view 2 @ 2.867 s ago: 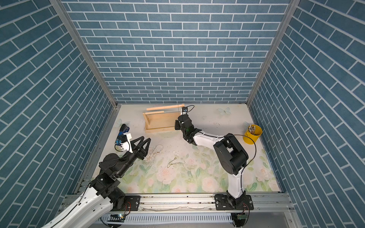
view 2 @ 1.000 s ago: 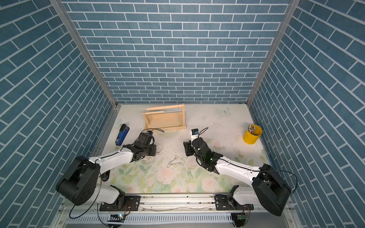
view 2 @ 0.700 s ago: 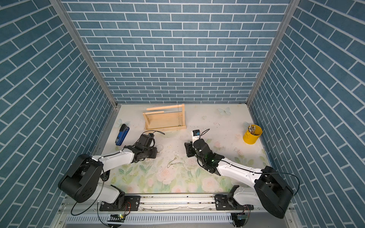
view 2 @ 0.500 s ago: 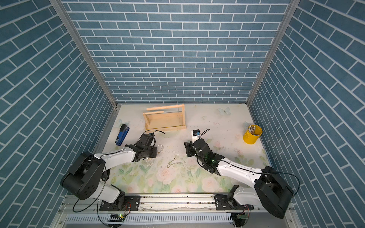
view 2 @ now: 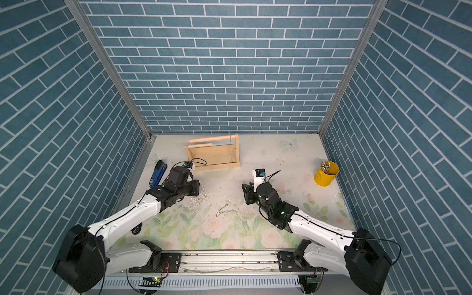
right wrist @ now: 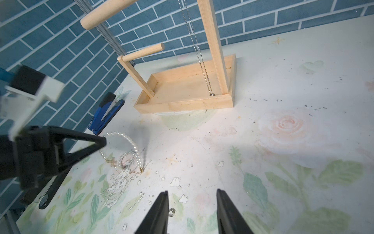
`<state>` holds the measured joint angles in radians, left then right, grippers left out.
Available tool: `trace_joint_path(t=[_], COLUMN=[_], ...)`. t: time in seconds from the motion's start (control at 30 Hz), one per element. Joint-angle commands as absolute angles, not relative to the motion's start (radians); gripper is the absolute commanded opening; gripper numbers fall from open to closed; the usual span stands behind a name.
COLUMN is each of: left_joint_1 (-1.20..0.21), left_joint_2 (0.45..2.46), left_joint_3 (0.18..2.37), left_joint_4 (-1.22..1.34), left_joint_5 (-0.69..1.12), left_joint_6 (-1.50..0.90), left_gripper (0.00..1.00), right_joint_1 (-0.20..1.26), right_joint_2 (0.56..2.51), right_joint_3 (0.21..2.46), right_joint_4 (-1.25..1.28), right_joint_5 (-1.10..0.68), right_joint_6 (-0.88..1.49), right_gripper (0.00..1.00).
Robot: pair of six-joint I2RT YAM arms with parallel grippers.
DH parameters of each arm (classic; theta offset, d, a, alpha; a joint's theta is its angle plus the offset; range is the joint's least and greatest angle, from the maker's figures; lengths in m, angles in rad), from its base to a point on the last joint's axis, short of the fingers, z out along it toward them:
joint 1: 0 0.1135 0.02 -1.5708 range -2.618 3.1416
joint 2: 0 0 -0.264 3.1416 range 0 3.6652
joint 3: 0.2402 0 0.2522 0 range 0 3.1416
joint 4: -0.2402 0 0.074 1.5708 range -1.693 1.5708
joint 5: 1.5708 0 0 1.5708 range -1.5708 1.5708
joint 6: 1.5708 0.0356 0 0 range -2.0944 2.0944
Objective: Hang the necklace on the jewelry display stand
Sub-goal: Pick up the necklace from the center of the board.
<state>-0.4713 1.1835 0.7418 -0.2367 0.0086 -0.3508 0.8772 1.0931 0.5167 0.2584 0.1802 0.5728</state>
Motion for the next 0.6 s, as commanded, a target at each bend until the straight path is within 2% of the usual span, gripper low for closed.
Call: trace_joint_path(t=[0.0,0.27,0.57], left_joint_1=[-0.469,-0.469,-0.447], left_joint_2=[1.099,1.002,1.039], left_joint_3=[0.814,1.026,1.113], left_joint_4=[-0.337,-0.454,-0.470], left_joint_5=[0.035,0.099,0.118], left_joint_6=[-0.356,-0.364,-0.341], left_gripper=[0.00,0.00,0.00], right_joint_1=[0.882,0.882,0.883], right_joint_2=[1.107,1.130,1.196], right_joint_3=[0.537,0.563,0.623], right_joint_4=[0.273,0.348,0.417], right_joint_5=[0.165,0.110,-0.045], right_joint_6=[0.590,0.583,0.534], right_gripper=[0.42,0.42,0.43])
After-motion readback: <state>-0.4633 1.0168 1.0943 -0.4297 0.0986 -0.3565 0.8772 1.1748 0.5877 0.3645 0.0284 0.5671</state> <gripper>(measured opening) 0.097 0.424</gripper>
